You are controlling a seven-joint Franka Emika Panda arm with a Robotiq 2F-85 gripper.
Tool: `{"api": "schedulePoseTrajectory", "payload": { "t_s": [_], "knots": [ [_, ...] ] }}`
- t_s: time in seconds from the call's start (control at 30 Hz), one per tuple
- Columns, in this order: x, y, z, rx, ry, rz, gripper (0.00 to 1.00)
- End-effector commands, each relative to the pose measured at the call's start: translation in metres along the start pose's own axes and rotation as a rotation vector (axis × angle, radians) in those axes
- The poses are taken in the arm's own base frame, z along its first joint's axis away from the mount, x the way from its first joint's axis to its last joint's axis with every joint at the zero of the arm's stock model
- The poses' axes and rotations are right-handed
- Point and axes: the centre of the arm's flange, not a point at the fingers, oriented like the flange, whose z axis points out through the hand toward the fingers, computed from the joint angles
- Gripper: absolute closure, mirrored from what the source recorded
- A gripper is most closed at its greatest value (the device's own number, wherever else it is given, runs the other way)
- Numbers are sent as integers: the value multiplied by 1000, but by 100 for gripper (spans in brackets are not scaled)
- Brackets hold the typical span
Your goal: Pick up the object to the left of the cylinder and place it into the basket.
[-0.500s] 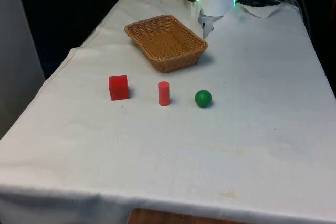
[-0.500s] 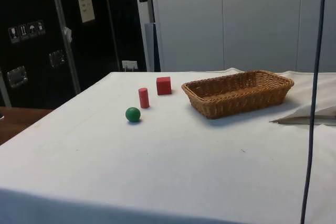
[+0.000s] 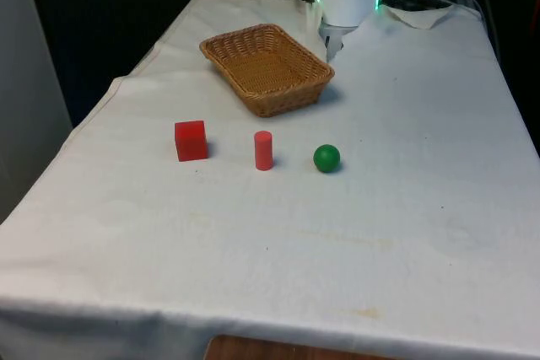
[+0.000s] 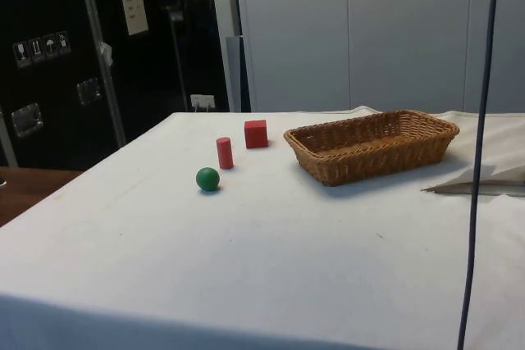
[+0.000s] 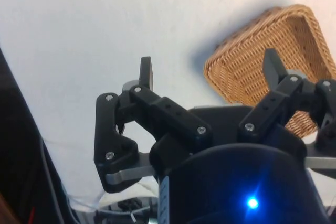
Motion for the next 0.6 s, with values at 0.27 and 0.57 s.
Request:
{"api": "schedulePoseTrajectory", "payload": {
  "t_s": [0.27, 0.57],
  "knots": [
    [6, -5, 24, -19, 44, -2, 0],
    [7, -6, 47, -23, 66, -14, 0]
  ]
}}
